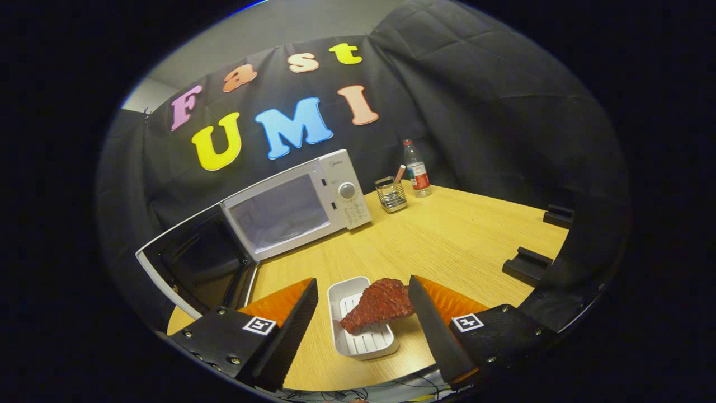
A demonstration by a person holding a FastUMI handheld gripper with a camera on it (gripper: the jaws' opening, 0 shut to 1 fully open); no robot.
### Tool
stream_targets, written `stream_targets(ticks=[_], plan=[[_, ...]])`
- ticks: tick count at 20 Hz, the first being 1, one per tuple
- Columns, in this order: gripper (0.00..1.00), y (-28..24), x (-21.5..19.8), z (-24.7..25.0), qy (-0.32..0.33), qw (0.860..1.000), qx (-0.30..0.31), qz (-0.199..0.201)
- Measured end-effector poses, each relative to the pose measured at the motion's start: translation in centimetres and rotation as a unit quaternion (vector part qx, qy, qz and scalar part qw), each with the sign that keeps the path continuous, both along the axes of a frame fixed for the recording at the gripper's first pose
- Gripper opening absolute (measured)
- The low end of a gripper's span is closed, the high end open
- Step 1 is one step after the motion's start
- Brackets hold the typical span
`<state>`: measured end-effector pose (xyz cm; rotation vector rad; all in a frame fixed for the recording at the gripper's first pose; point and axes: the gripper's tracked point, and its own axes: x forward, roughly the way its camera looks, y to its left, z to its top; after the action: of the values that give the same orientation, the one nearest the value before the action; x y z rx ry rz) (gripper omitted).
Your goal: Open the microwave, put the food inside, and close the microwave door.
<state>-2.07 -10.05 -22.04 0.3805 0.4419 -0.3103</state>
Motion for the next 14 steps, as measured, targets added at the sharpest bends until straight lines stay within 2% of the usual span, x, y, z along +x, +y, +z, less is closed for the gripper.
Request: stream_targets(ticks=[8, 9, 10, 11, 13, 14], plan=[[0.96, -2.0, 0.5, -4.6, 0.005, 0.996, 0.081, -0.034], [0.93, -2.1, 0.5, -4.9, 0.003, 0.995, 0.092, -0.037], [0.85, -2.2, 0.9, -5.3, 0.004, 0.994, 0.097, -0.042], [0.83, -2.2, 1.0, -5.6, 0.005, 0.994, 0.101, -0.044], [0.67, -2.3, 1.3, -6.1, 0.010, 0.994, 0.104, -0.042], [0.65, -2.3, 1.6, -6.3, 0.013, 0.994, 0.105, -0.039]])
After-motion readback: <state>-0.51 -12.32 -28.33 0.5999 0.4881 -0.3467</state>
